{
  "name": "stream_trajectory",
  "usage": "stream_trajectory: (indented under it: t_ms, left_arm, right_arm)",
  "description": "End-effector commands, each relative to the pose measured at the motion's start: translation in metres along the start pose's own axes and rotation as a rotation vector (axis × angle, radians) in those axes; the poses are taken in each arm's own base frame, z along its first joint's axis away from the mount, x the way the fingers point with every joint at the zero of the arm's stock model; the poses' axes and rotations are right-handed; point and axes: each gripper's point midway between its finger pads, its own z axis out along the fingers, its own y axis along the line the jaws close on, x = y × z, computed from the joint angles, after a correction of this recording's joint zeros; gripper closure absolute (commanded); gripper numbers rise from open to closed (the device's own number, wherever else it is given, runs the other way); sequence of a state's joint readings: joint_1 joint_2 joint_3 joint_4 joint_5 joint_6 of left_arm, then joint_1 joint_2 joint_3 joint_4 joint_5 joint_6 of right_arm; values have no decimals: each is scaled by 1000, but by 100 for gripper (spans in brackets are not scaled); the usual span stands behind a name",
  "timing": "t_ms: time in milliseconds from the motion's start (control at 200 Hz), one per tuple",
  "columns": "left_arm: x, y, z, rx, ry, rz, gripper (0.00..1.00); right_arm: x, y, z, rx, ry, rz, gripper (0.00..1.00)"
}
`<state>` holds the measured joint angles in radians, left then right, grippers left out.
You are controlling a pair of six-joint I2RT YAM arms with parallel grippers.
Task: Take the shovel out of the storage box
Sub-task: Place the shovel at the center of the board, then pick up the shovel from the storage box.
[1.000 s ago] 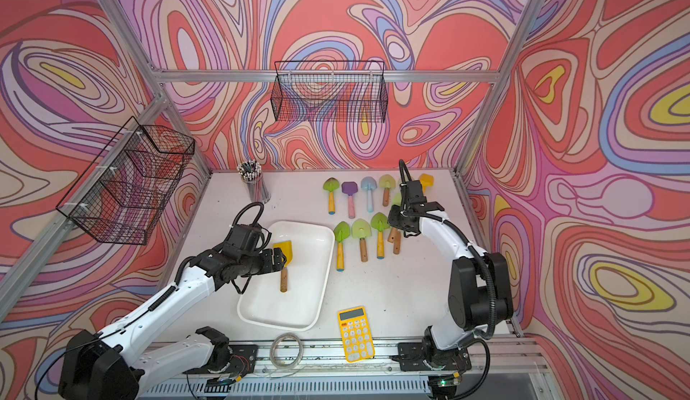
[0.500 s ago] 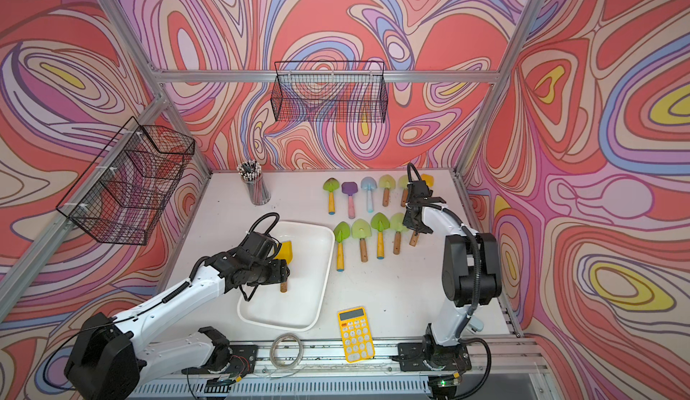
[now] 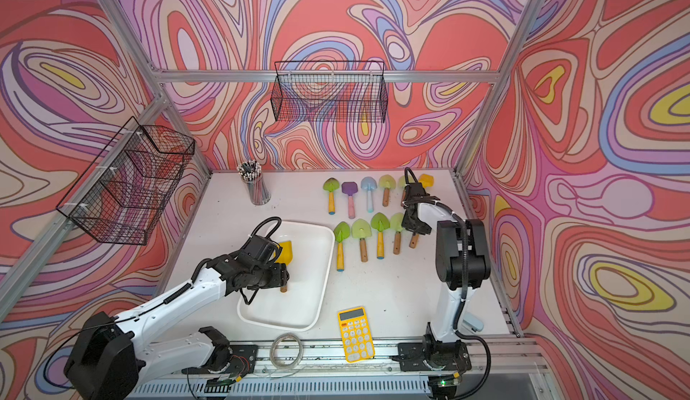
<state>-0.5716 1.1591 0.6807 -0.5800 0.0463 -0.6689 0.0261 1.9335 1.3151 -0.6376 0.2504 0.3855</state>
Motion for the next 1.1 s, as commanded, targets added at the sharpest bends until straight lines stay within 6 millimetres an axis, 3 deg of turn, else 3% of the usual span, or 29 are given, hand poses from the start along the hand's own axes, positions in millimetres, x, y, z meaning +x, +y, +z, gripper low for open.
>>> stream_trajectory:
  t_ms: [0,245,441,686,946,961,1092]
  left_arm:
    - [5,6,-1,-24,4,-9,30]
    - [7,6,-1,-24,6,-9,31]
    - [7,5,-1,-26,10,-5,30]
    - [8,3,-1,-34,19,4,31]
    - [14,2,7,-81,52,17,33]
    - [14,3,8,-85,52,16,33]
    - [13,1,14,-100,51,19,37]
  right_arm:
    - [-5,1,9,7,0,9,88]
    - [5,1,24,20,43,-2,88]
    - [6,2,23,16,46,4,82]
    - [-6,0,-8,-20,-13,38,67]
    - [-12,0,-44,-95,-87,83,66]
    - [-16,0,-54,-110,-111,91,66]
    - [-15,11,-79,-216,-162,106,66]
